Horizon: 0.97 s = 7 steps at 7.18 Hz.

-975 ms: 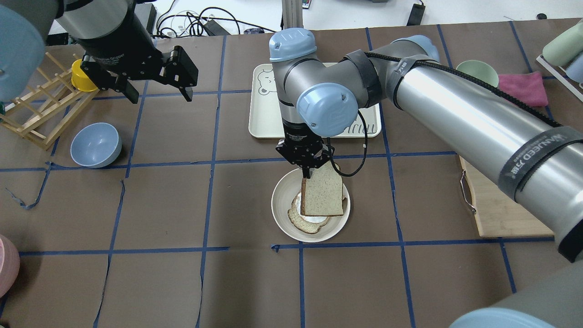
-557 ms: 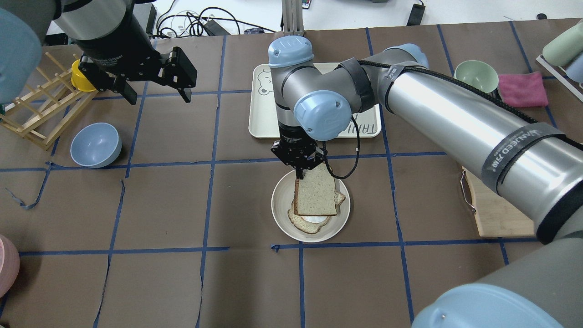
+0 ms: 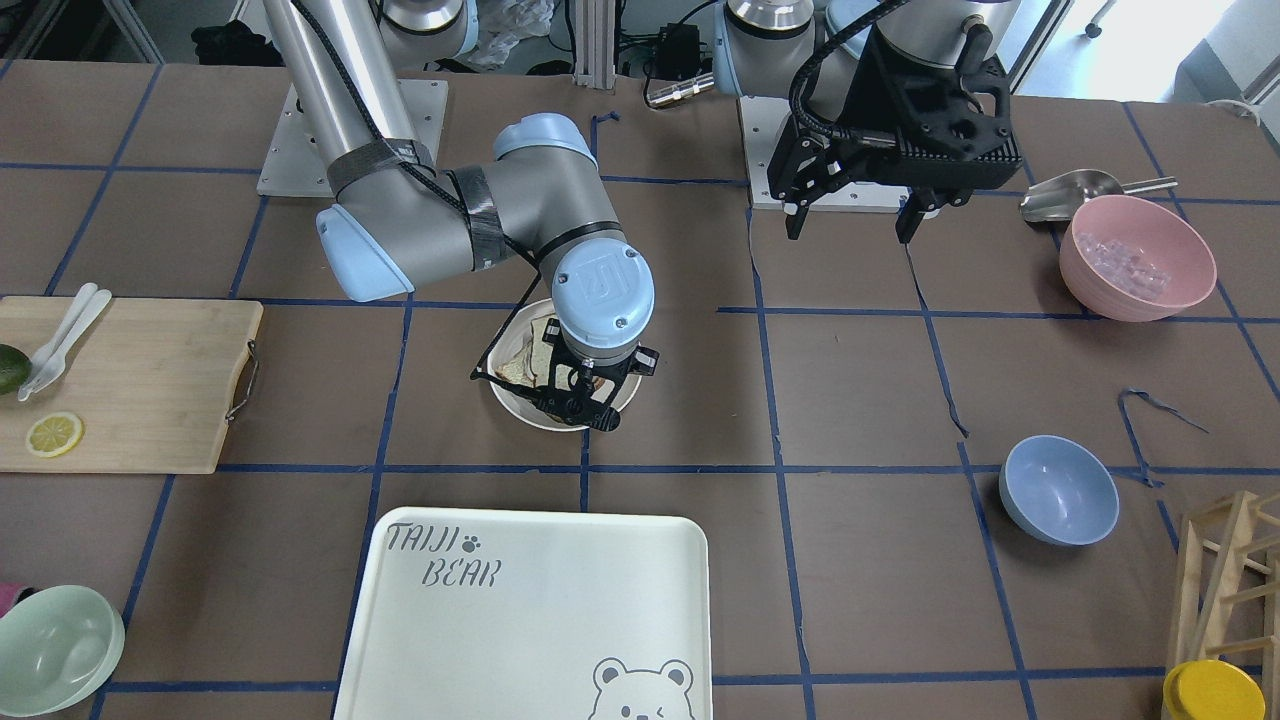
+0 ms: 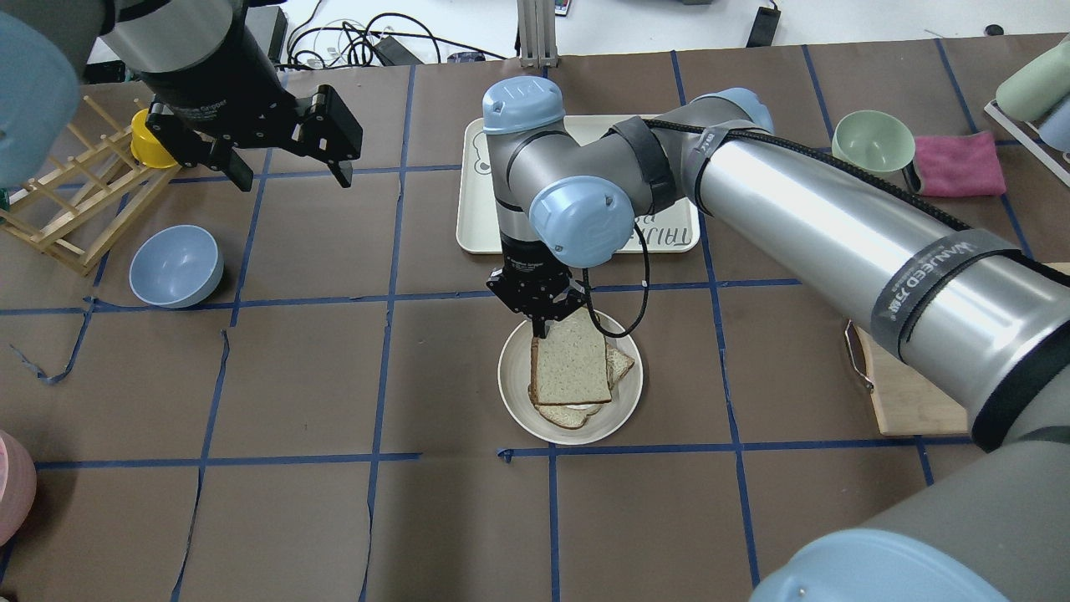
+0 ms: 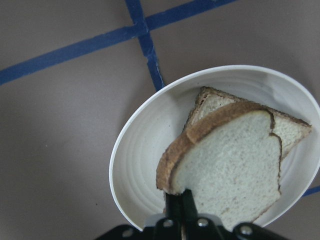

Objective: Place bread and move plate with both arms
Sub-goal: 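Lower the bread onto the egg toast and open the right gripper, then raise the right gripper away while the left gripper reaches to the plate rim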

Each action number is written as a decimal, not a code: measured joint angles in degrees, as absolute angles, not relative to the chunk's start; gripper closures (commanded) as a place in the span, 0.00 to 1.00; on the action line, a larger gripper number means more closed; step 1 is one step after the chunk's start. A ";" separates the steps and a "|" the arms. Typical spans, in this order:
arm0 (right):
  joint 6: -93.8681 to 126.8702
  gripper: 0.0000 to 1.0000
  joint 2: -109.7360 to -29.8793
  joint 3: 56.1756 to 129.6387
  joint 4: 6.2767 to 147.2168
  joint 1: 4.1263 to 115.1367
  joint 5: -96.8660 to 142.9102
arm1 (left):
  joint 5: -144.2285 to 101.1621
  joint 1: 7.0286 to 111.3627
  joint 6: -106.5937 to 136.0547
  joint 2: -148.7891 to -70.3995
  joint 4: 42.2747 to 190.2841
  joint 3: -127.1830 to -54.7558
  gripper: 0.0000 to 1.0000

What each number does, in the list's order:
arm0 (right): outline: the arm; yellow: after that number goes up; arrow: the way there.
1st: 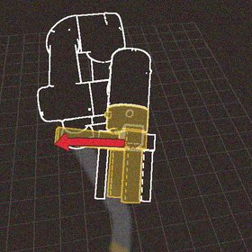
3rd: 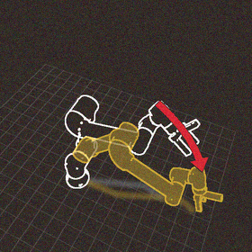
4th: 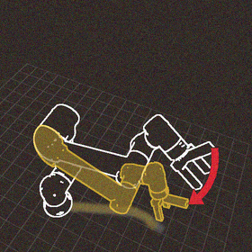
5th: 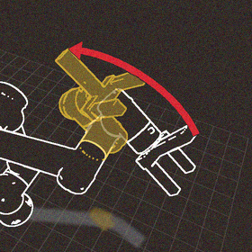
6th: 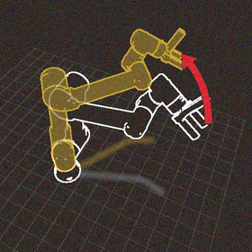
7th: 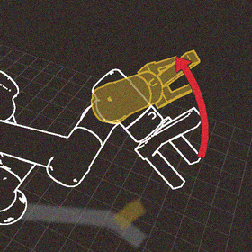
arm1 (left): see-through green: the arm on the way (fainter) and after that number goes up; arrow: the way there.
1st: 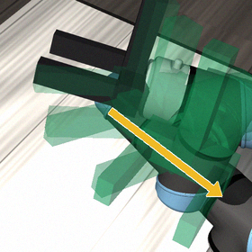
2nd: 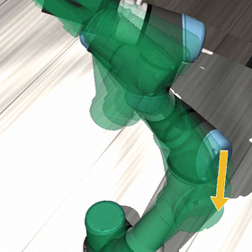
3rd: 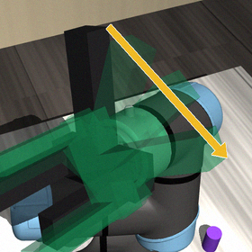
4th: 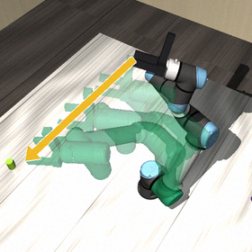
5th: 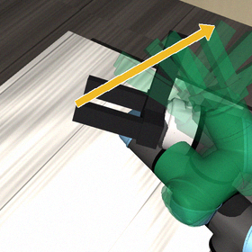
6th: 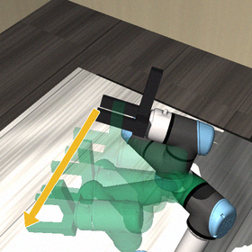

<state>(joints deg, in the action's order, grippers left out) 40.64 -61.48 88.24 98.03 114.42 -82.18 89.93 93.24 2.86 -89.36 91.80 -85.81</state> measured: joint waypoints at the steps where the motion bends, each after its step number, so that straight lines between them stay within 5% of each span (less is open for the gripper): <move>1: 40.11 0.15 -61.58 89.38 99.00 114.60 -82.23 | 89.82 93.27 2.92 -89.64 91.76 -86.51 0.00; 2: 39.62 0.02 -61.69 90.01 100.43 114.64 -82.47 | 89.81 93.29 2.71 -90.03 91.73 -87.15 0.00; 7: 29.15 0.00 -68.96 89.32 100.79 106.83 -84.54 | 90.13 92.98 1.56 -93.05 91.14 -89.17 0.00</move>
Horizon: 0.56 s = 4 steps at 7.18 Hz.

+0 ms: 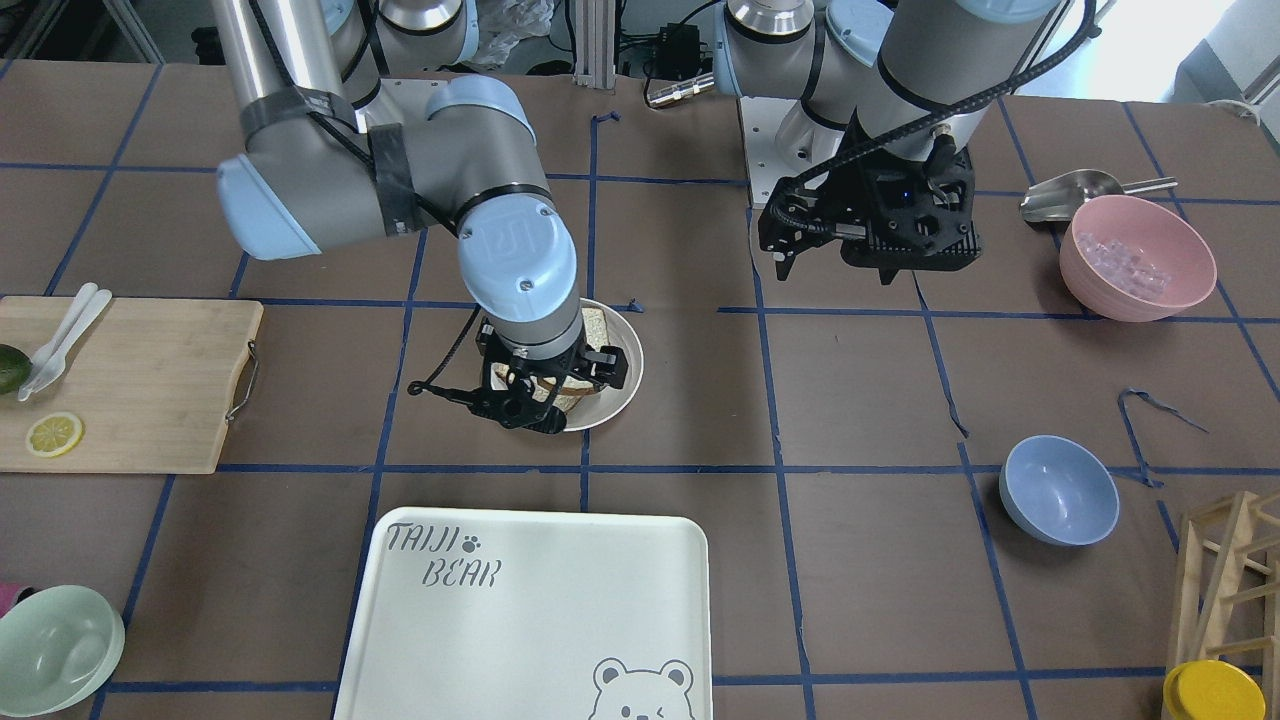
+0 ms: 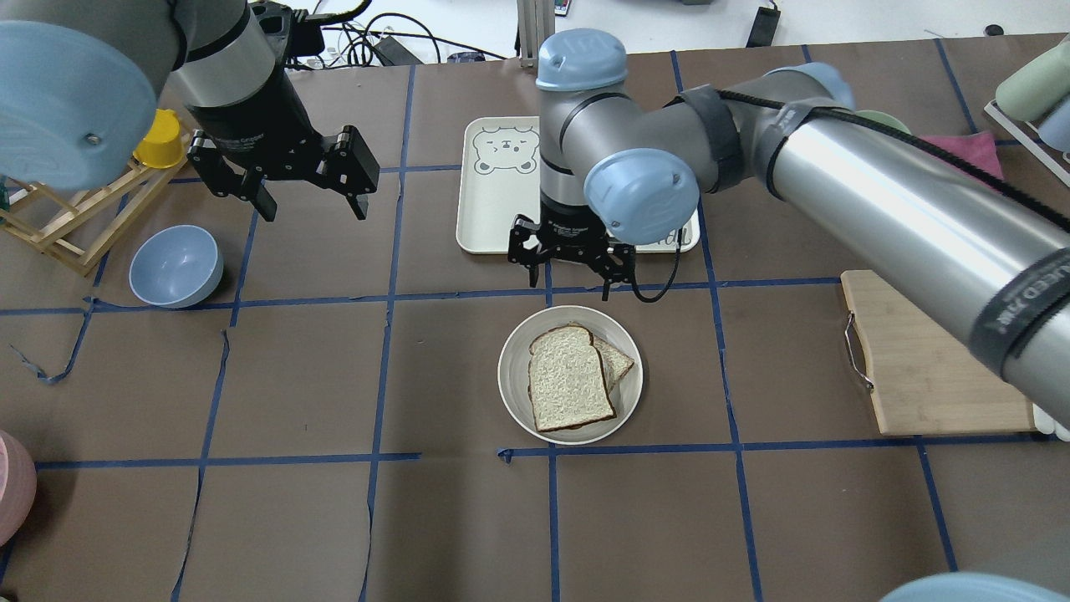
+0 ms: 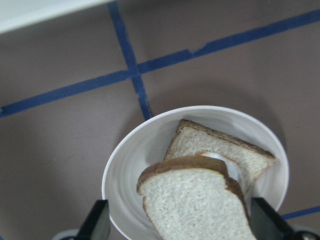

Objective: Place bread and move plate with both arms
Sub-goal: 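Raise the right gripper away while the left gripper reaches to the plate rim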

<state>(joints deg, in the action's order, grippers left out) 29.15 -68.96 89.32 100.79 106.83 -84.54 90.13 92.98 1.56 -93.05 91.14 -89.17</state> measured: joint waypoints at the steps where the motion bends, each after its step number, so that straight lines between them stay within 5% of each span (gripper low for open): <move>1: 23.01 0.00 -71.91 89.54 100.44 104.56 -87.36 | 90.04 93.14 1.96 -93.20 90.10 -91.61 0.00; 4: 11.13 0.00 -79.48 89.87 93.56 101.58 -93.54 | 89.74 96.92 6.01 -92.71 84.33 -100.63 0.10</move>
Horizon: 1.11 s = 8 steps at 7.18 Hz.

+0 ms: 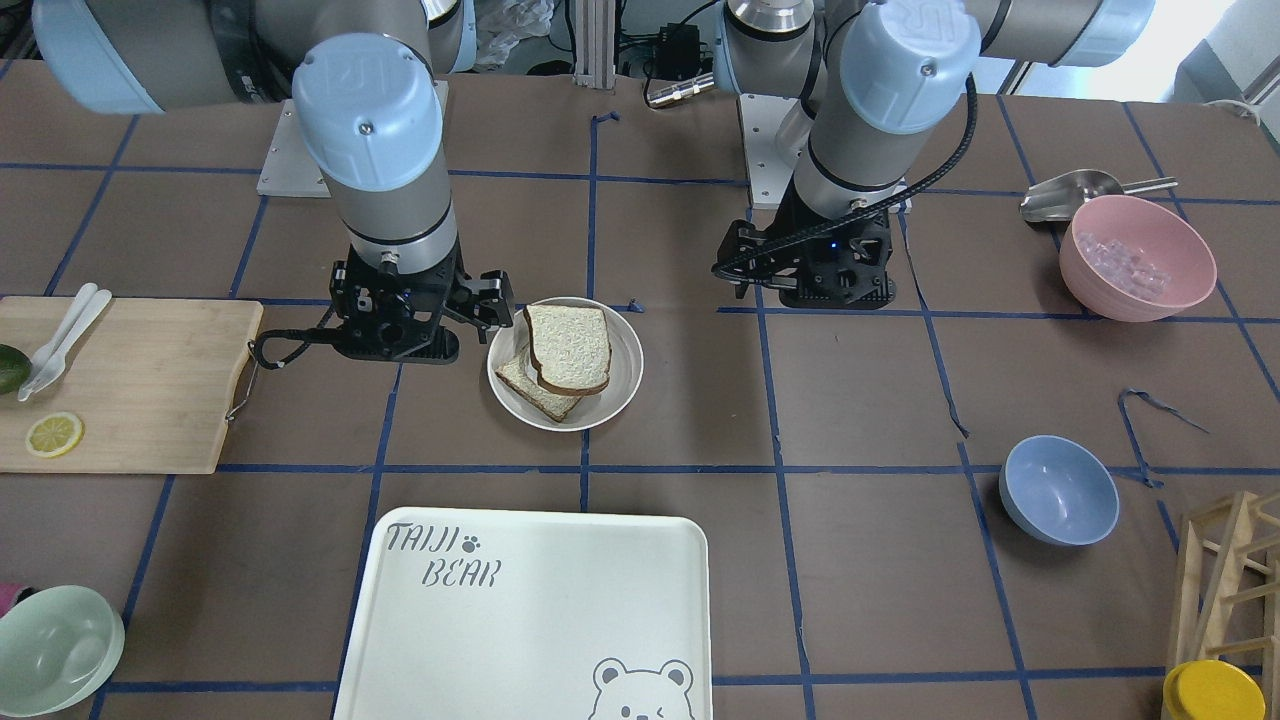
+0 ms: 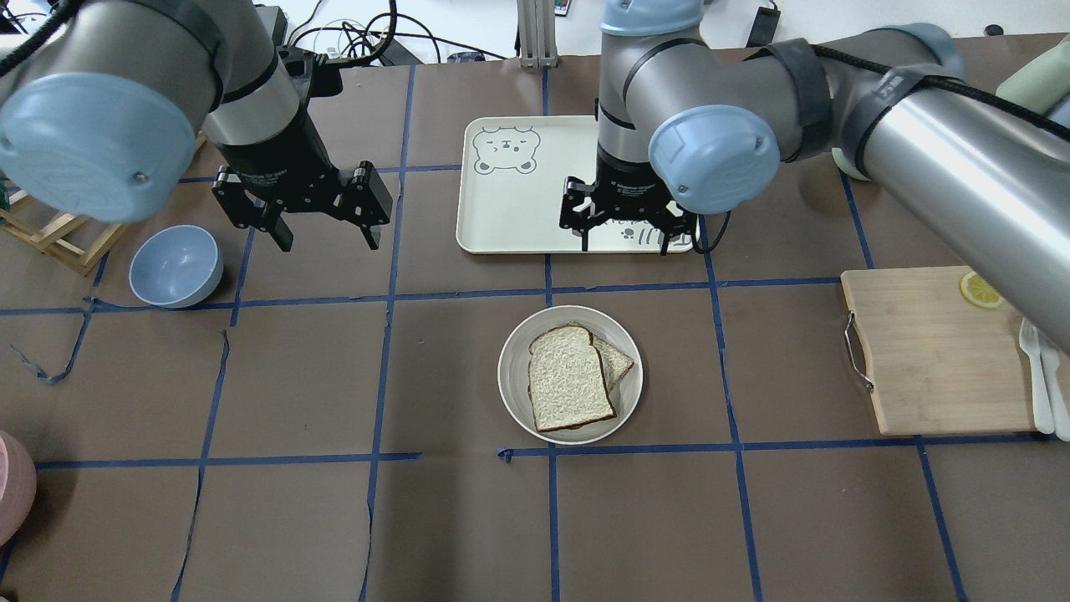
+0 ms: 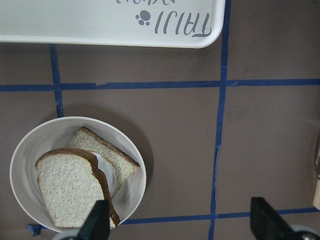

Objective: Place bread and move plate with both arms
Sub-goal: 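Raise the right gripper away while the left gripper reaches to the plate rim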

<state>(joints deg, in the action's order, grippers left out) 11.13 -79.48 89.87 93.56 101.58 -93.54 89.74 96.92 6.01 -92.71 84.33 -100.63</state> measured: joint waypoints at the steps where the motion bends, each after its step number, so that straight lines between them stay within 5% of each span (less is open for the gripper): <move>1: 7.94 0.00 -81.87 89.87 91.94 100.65 -93.92 | 90.00 100.54 9.01 -93.25 82.25 -102.51 0.10; 5: -3.83 0.00 -86.88 89.30 89.11 93.63 -93.60 | 89.26 107.09 20.18 -95.84 62.32 -116.85 0.13; 8: -4.14 0.00 -87.89 89.01 88.86 92.79 -93.79 | 87.30 109.15 26.82 -99.54 53.50 -120.64 0.17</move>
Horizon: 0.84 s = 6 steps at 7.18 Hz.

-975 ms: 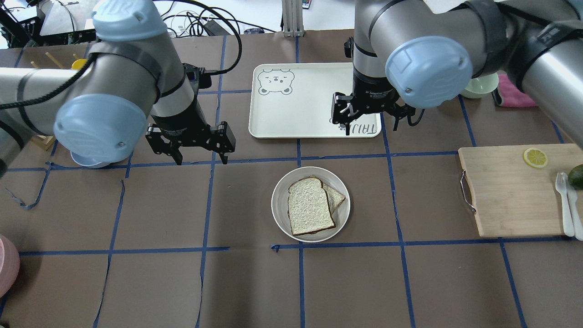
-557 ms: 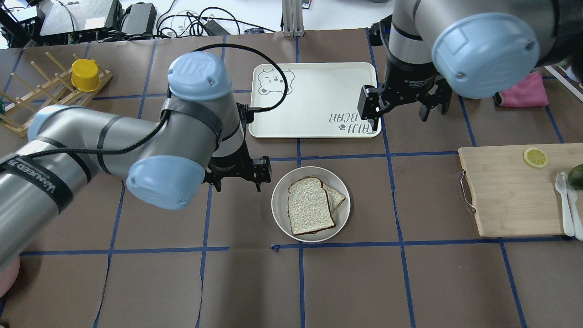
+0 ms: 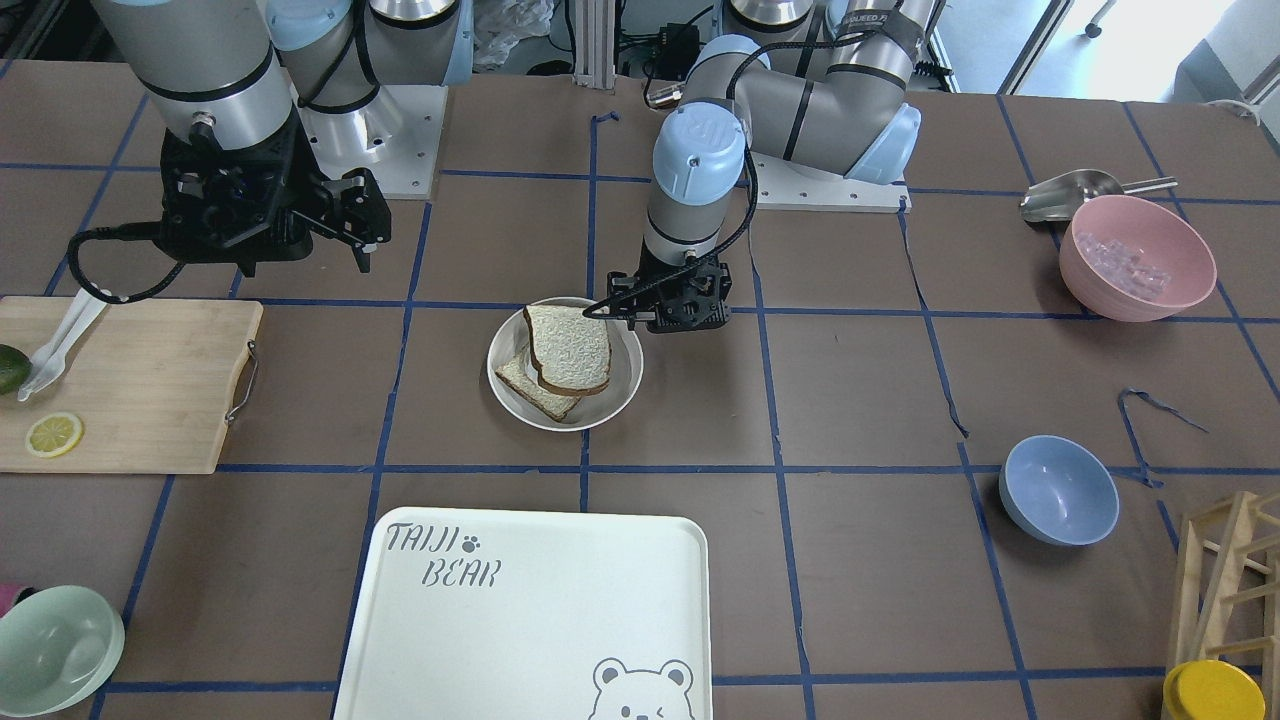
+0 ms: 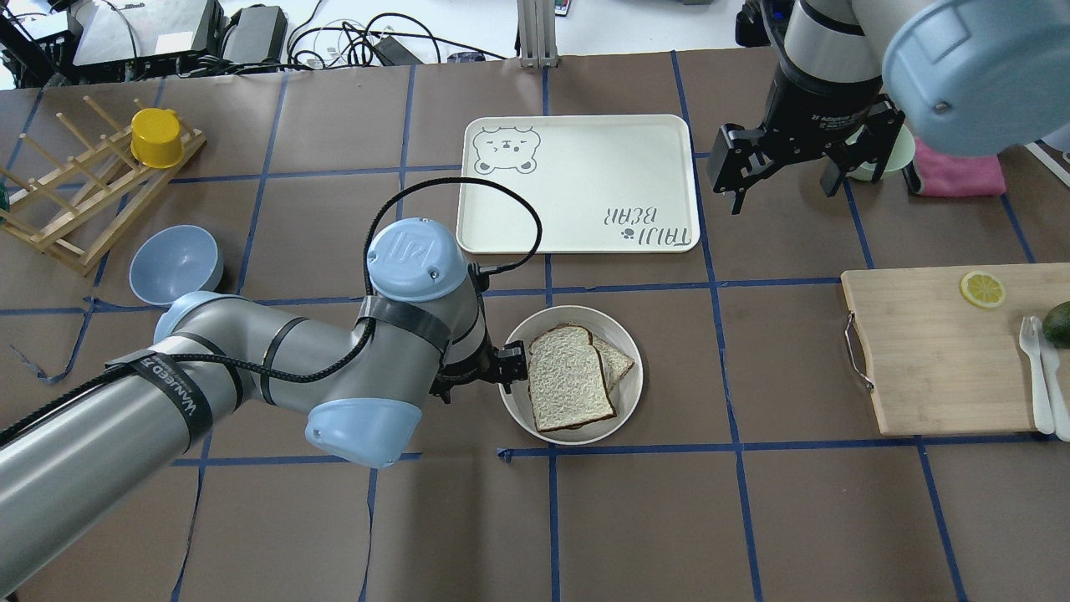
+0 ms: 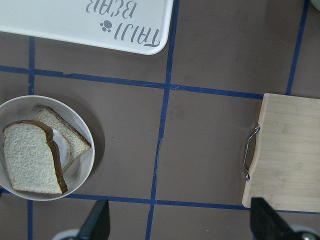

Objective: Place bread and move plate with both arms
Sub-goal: 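Raise the right gripper away while the left gripper reaches to the plate rim, then close the left gripper on the white plate's rim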

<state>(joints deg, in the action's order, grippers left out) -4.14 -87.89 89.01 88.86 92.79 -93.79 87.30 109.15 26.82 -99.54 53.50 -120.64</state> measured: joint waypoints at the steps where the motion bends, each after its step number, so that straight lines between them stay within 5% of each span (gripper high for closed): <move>1: -4.29 0.00 -88.17 89.04 88.71 92.67 -93.58 | 87.16 109.48 27.60 -100.96 51.77 -120.79 0.17; 3: -4.61 0.00 -89.01 89.09 88.34 92.55 -93.45 | 87.12 109.76 28.09 -103.64 48.50 -120.84 0.28; 6: -4.68 0.00 -89.57 89.12 88.26 92.44 -93.24 | 87.44 109.93 27.84 -105.83 46.03 -120.85 0.99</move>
<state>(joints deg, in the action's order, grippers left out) -4.68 -89.57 89.12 88.26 92.44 -93.24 87.44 109.93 27.84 -105.83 46.03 -120.85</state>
